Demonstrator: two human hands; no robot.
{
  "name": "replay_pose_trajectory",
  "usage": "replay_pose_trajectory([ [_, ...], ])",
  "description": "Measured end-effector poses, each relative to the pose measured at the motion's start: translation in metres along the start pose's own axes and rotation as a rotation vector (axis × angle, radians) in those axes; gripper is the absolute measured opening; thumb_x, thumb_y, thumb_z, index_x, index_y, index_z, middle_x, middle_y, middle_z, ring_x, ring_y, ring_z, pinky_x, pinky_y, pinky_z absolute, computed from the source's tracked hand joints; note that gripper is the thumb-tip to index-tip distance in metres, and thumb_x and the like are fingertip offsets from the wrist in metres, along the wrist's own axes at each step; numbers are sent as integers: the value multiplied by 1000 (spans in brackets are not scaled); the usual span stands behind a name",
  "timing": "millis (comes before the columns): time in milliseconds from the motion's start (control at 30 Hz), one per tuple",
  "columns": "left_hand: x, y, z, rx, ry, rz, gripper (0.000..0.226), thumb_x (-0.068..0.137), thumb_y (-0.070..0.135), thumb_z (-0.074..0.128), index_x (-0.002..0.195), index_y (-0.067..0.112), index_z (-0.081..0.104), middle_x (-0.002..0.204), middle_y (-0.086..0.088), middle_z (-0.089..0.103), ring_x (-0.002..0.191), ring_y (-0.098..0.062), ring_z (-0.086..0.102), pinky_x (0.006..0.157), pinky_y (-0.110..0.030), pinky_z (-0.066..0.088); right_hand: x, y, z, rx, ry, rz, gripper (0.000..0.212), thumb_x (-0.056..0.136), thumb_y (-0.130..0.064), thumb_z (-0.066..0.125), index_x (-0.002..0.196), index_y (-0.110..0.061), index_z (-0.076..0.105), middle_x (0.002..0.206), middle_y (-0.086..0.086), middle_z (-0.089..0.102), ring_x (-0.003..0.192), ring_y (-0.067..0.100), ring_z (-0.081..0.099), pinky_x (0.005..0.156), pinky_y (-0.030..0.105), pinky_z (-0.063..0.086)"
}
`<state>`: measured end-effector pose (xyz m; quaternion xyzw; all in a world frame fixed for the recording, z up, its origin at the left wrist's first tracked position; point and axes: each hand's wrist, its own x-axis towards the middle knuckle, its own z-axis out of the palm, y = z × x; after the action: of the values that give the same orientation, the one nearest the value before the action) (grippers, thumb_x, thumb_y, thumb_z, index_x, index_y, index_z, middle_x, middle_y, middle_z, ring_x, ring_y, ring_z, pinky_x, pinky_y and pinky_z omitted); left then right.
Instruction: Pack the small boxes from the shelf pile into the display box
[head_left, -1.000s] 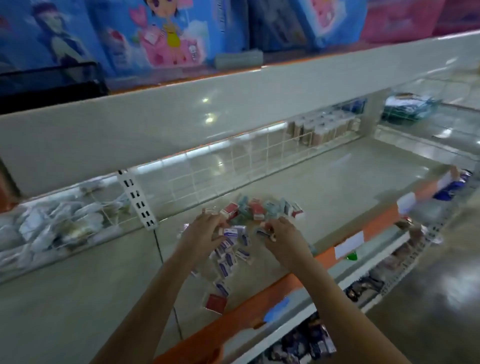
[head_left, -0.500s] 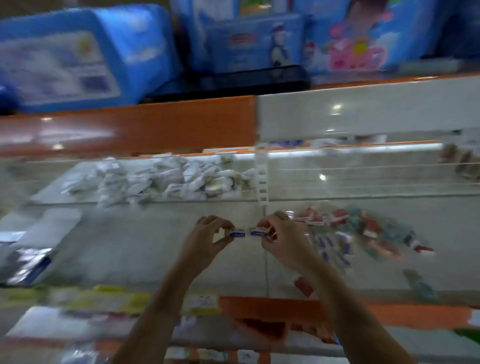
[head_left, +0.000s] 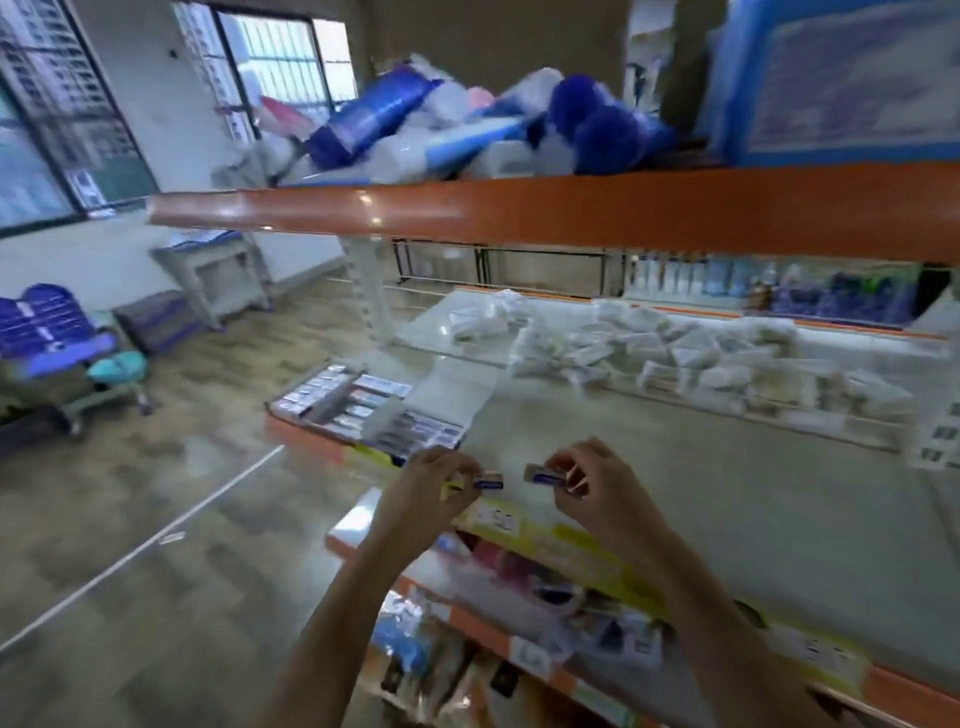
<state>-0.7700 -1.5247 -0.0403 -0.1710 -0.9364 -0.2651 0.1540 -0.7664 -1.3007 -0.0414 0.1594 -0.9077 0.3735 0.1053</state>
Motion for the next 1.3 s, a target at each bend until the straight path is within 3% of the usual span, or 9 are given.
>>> replay_pose_trajectory([
  [133,2,-54,-18,22,8,-51,19,78,17,73,97,17,70,99,1,64,95,-19,57,83,-32,47,36,-26,42,30,-33,-23,22,79,-8,65,100,-14,64,95,-4,50,78,13,58,77,26,49],
  [300,29,-110,-31,20,30,-44,19,77,17,74,96,21,69,95,11,60,92,-16,56,75,-31,48,88,-35,83,22,-25,-41,24,78,-9,65,98,-20,62,89,-14,46,70,-1,52,66,6,39],
  [500,71,-163,-38,98,-64,-28,23,80,25,70,102,26,67,106,8,62,98,-12,54,70,-17,33,138,-31,121,-15,-11,-28,20,79,-10,66,97,-19,62,91,-12,50,70,-3,53,65,2,38],
  [700,101,-196,-31,222,-168,108,25,85,31,63,109,23,65,115,7,62,109,-16,47,85,-27,40,163,-36,145,-121,-37,10,19,84,-14,62,102,-19,61,95,-10,47,80,5,54,74,16,45],
  [900,120,-216,-22,304,-295,272,28,86,43,53,109,30,60,117,14,56,110,-11,39,91,-26,30,167,-47,161,-266,-41,82,17,86,-17,57,102,-23,58,94,-14,43,90,3,48,69,8,33],
  [1100,128,-232,-24,298,-388,416,28,91,40,46,115,29,55,124,9,51,113,-13,37,93,-28,28,157,-67,174,-362,-34,216,19,89,-23,52,108,-25,55,105,-12,47,100,2,44,80,12,36],
  [1300,134,-234,-25,259,-397,410,29,93,32,46,121,24,48,127,4,50,118,-17,39,97,-30,33,153,-79,190,-447,-5,324,20,89,-21,49,107,-26,54,109,-13,48,107,4,41,85,18,42],
])
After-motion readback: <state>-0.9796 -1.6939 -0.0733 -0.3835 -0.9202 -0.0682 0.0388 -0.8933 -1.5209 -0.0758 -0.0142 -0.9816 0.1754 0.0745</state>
